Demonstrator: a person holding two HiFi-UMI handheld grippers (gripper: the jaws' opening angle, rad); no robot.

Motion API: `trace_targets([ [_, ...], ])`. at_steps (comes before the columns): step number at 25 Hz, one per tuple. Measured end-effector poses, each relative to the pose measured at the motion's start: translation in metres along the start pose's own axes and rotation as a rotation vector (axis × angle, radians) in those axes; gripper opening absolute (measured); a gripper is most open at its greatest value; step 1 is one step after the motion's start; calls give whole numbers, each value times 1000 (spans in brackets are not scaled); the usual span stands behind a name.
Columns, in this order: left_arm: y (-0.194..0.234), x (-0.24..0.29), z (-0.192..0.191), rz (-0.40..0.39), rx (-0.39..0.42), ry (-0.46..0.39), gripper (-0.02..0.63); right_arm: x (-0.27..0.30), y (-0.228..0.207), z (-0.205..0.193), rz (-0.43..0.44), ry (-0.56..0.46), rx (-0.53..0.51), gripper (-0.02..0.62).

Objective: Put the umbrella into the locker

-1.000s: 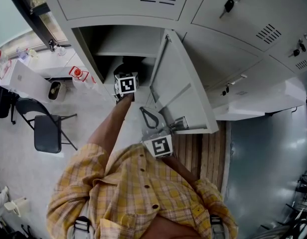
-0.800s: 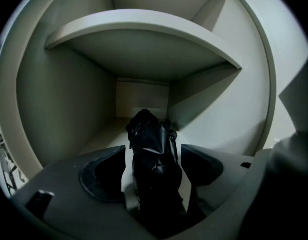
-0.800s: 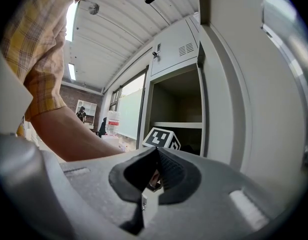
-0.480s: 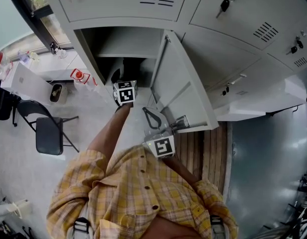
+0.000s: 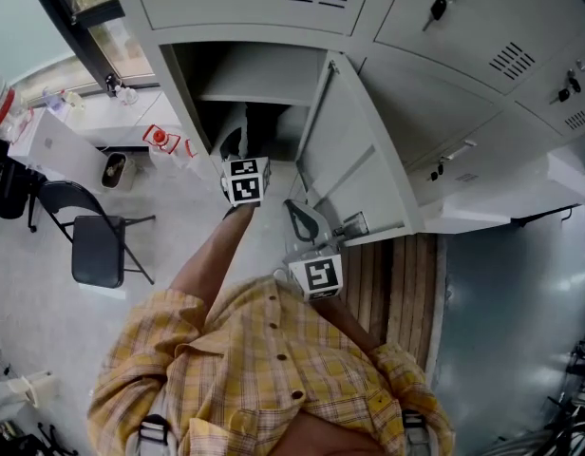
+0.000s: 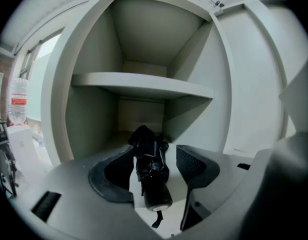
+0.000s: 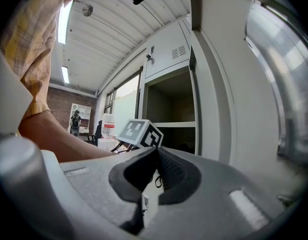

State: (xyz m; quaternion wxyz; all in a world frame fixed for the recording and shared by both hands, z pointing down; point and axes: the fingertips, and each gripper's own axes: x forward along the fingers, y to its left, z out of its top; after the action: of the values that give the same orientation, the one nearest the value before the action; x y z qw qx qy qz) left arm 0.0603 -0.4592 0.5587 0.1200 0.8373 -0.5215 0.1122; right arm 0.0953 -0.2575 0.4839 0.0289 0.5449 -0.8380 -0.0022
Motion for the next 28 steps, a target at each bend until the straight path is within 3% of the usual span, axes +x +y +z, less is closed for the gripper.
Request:
trace_targets([
  [3, -1, -17, 11, -7, 10, -34, 192, -2, 1, -1, -5, -5, 12, -3],
  [5, -4, -28, 14, -9, 30, -38, 33, -4, 1, -2, -12, -5, 19, -3],
  [6, -7, -33, 16, -13, 42, -45, 3, -4, 0, -1, -17, -3, 21, -3],
  [12, -19, -62, 32, -94, -6, -100, 3, -9, -3, 0, -34, -7, 59, -3],
  [19, -33, -100, 32, -177, 11, -132, 3, -12, -1, 3, -34, -17, 86, -3],
  [28, -42, -144, 14, -188, 56, -131, 3, -10, 11, 6, -28, -22, 110, -3],
])
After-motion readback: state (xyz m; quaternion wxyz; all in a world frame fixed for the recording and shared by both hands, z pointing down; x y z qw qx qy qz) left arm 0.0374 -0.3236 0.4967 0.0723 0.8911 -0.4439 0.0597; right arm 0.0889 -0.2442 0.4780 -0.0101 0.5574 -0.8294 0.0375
